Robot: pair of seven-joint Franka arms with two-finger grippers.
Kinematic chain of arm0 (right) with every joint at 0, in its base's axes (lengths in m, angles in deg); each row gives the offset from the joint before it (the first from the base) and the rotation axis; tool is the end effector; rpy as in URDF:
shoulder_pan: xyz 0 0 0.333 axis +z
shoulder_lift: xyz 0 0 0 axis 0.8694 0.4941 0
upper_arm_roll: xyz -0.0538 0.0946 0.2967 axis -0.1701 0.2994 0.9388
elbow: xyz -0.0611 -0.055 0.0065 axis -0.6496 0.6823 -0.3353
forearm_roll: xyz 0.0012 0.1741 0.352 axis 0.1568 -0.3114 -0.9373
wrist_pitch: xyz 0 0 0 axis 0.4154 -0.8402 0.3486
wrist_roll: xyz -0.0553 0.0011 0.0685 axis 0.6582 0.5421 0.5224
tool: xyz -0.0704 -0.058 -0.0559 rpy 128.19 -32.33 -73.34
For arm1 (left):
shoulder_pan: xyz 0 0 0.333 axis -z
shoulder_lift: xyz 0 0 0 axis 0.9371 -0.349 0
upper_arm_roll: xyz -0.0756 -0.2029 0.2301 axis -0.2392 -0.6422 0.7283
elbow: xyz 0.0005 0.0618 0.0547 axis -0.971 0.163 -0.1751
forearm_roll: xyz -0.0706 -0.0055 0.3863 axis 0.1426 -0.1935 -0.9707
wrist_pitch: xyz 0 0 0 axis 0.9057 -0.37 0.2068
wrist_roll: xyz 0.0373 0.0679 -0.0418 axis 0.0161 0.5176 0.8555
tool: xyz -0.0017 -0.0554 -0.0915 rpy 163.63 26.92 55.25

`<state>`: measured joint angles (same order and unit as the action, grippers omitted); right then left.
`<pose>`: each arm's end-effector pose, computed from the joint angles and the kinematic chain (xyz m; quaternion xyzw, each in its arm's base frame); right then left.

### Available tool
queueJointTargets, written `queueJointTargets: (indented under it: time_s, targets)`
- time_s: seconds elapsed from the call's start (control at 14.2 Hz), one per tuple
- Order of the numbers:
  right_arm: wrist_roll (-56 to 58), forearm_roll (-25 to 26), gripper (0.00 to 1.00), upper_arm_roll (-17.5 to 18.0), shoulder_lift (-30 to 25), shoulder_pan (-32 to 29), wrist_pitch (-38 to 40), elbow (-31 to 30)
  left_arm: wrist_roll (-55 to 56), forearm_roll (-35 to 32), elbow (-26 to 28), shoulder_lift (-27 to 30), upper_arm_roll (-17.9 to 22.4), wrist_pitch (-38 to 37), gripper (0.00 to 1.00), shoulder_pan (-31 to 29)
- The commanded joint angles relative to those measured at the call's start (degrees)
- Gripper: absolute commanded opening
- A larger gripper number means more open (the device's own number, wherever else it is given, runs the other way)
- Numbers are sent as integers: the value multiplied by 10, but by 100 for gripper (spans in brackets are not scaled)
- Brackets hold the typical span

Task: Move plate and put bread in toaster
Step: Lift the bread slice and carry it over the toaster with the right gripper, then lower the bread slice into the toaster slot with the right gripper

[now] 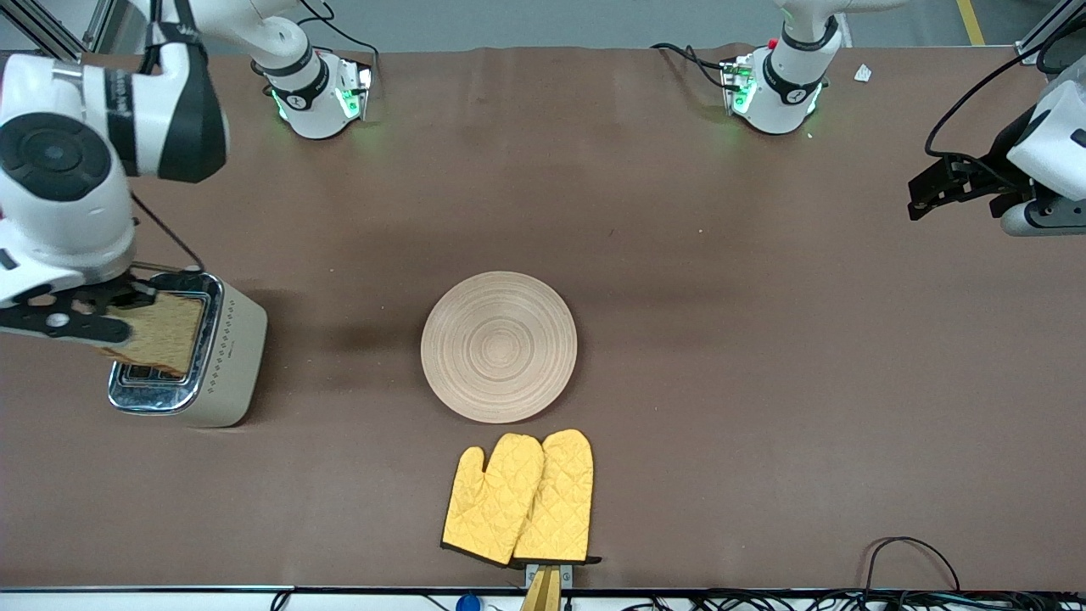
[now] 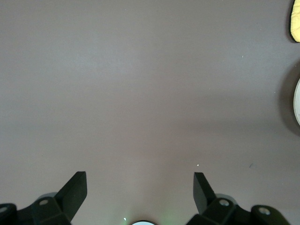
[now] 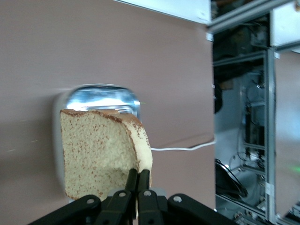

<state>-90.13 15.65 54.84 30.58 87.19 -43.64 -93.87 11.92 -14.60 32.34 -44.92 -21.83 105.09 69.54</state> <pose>0.6138 0.0208 0.5331 0.9526 -0.0281 0.0290 0.3017 0.5482 -0.0620 0.6453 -0.9996 0.0032 0.0211 0.0182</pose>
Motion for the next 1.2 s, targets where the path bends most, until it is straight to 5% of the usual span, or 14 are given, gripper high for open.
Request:
queueJointTargets:
  time_s: [0.0, 0.42, 1.13]
  targets:
    - [-5, 23, 0, 2, 15, -32, -19, -13, -8, 1, 6, 8, 0, 1, 100, -2]
    - [-4, 27, 0, 2, 27, -73, -85, -65, -7, -1, 6, 5, 3, 2, 100, -7]
    - [-47, 34, 0, 3, 27, -4, -5, -64, -8, 0, 6, 7, 3, -1, 100, -19]
